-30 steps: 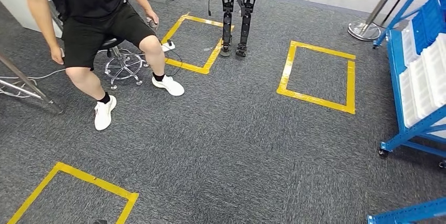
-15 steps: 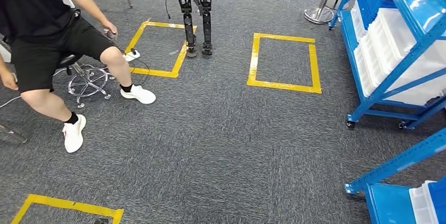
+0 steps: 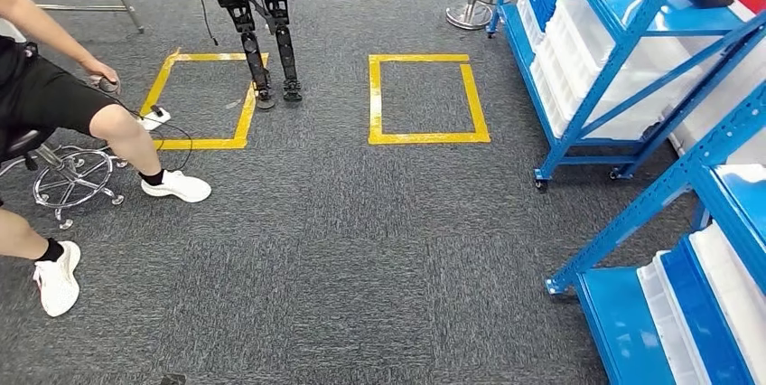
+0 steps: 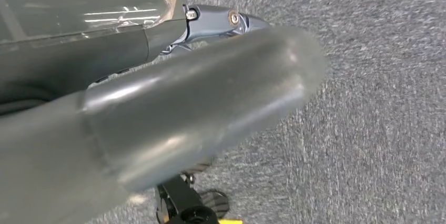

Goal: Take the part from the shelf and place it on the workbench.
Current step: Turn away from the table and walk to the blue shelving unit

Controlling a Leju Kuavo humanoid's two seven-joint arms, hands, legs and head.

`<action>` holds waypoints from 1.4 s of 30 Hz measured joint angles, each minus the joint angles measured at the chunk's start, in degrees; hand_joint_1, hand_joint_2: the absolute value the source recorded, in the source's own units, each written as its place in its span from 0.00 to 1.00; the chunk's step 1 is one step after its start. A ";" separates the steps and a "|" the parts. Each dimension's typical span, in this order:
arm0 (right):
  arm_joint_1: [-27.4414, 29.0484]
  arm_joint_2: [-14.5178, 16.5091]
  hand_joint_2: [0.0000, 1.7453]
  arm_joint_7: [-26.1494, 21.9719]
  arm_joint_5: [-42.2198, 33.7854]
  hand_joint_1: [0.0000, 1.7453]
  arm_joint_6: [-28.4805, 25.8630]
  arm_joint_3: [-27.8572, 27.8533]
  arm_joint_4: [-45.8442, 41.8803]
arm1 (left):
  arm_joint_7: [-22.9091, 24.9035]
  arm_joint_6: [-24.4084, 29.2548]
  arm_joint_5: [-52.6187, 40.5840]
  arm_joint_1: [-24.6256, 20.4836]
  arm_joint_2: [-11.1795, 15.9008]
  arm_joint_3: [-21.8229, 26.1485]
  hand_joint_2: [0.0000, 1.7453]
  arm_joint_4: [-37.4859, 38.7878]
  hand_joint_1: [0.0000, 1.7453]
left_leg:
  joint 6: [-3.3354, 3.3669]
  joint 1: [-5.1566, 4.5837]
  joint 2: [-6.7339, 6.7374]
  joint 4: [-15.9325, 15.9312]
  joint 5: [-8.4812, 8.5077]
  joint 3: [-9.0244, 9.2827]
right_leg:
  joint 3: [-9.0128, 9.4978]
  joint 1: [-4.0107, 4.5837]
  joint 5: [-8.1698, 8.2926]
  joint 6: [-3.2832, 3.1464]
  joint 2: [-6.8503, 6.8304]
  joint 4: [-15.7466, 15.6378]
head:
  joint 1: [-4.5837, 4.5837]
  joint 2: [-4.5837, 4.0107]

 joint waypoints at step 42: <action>1.04 0.44 0.00 3.51 4.09 0.00 0.30 -0.01 0.02 | 3.40 5.79 -2.22 0.16 -1.32 1.76 0.00 0.02 0.00 | 1.17 -0.28 7.14 -0.89 0.66 0.03 | -4.76 -0.71 -4.54 1.43 -8.26 10.28 | 0.33 0.00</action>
